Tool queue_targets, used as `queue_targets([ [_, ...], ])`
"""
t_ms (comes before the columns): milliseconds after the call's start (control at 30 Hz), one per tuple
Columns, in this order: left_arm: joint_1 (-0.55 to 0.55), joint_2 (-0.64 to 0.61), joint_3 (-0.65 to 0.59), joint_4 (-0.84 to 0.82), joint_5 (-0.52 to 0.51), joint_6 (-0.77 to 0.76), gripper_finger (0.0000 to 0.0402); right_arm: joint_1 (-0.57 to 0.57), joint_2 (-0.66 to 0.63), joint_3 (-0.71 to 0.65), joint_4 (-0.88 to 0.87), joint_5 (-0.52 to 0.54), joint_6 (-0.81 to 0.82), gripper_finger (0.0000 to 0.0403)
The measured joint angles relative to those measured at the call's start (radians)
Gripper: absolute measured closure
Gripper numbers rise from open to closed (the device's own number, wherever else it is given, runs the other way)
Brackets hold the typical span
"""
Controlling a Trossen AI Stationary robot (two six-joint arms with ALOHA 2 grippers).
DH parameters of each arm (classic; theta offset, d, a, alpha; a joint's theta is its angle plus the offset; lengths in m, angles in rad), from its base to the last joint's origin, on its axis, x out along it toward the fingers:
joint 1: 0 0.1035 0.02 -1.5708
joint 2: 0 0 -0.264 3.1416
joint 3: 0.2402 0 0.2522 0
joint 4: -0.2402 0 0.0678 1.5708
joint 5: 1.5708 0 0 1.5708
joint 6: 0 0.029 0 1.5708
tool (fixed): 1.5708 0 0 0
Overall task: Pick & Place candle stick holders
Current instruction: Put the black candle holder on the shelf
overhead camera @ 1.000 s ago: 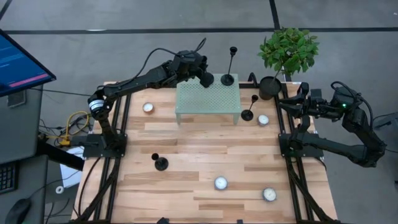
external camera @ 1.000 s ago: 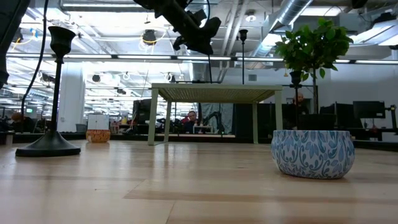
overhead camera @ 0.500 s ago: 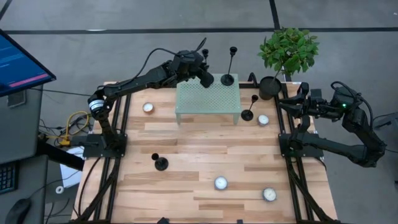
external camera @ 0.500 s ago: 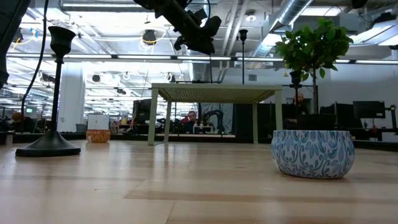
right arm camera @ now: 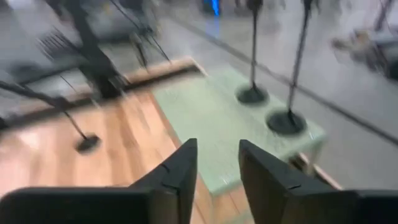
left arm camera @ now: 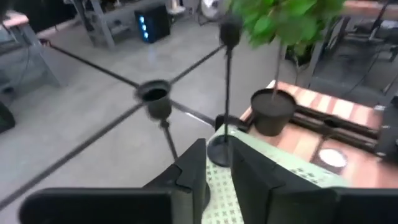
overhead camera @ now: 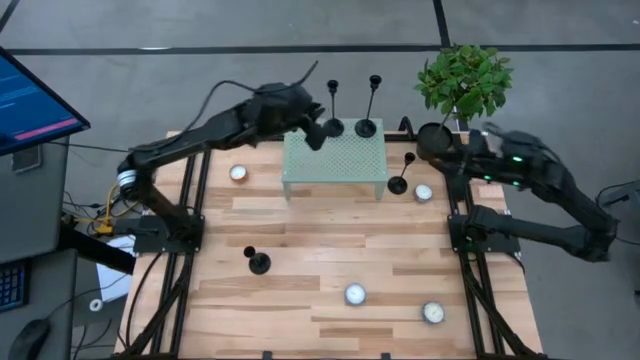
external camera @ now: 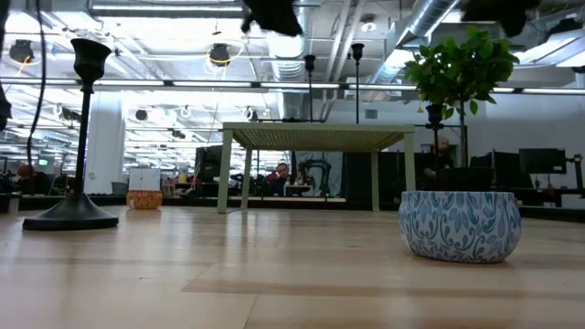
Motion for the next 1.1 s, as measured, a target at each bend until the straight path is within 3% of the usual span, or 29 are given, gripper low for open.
queue_targets([
  [133, -0.077, -0.105, -0.01, -0.034, -0.04, -0.001, 0.0386, 0.0, 0.078, 0.0, -0.051, 0.048, 0.014, 0.0236],
  [267, -0.192, -0.203, -0.068, -0.049, -0.143, -0.008, 0.0398, 0.0, 0.08, 0.0, -0.161, 0.08, 0.072, 0.0194],
  [367, -0.29, -0.259, -0.133, -0.054, -0.266, -0.009, 0.0399, 0.0, 0.044, -0.01, -0.257, 0.162, 0.139, 0.0182],
  [500, -0.393, -0.307, -0.224, -0.053, -0.38, -0.048, 0.0399, 0.0, -0.009, -0.08, -0.241, 0.192, 0.201, 0.0184],
  [767, -0.497, -0.32, -0.349, -0.047, -0.386, -0.16, 0.04, 0.001, -0.029, -0.271, -0.133, 0.176, 0.24, 0.0186],
  [1100, -0.54, -0.346, -0.364, -0.048, -0.385, -0.182, 0.0399, 0.001, 0.037, -0.271, -0.059, 0.171, 0.313, 0.0167],
])
